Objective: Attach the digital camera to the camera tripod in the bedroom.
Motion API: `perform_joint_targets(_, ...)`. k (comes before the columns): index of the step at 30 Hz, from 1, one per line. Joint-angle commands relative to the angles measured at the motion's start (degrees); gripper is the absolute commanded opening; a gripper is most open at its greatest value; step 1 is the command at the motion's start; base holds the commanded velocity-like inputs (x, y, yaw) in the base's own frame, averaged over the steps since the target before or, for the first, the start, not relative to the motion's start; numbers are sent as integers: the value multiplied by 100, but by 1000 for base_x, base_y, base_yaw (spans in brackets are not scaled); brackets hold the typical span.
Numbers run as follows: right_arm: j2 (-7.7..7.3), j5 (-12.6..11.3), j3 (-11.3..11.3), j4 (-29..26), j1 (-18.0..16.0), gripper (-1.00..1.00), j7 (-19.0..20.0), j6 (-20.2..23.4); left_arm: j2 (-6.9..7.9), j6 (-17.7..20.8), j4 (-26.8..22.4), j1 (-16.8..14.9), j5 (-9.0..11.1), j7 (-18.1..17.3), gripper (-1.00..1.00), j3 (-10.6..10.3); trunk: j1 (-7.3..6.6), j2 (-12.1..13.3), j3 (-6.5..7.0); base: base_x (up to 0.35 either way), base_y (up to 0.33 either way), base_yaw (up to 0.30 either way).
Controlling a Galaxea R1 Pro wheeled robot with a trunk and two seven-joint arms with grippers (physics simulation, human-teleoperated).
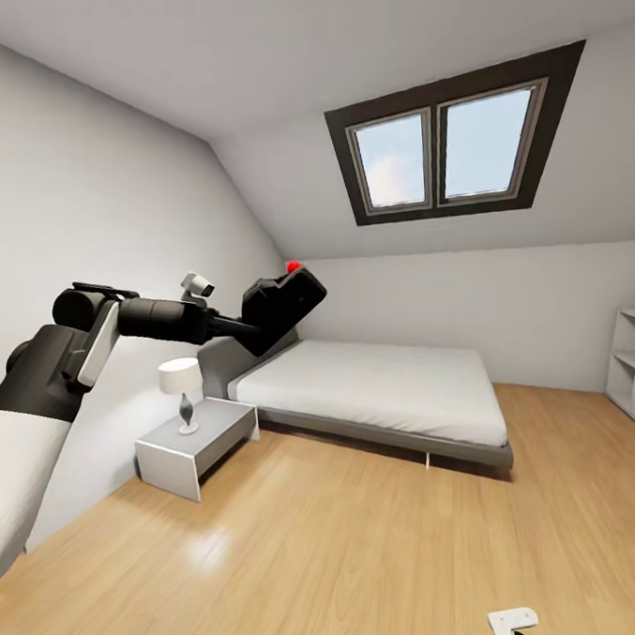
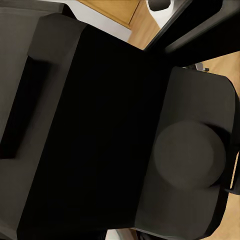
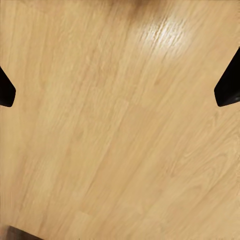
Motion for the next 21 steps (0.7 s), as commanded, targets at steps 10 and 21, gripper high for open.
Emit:
perform_joint_targets(10,41,-6,46,24,-11,100,-23,-33,-12,51,1,-10,19,-13,-100,-12,-220,398,172,0,0,0)
perform_joint_targets(21,55,-6,46,24,-11,100,-23,-33,-15,51,1,-8,21,-9,-100,-17,-462,839,370,0,0,0)
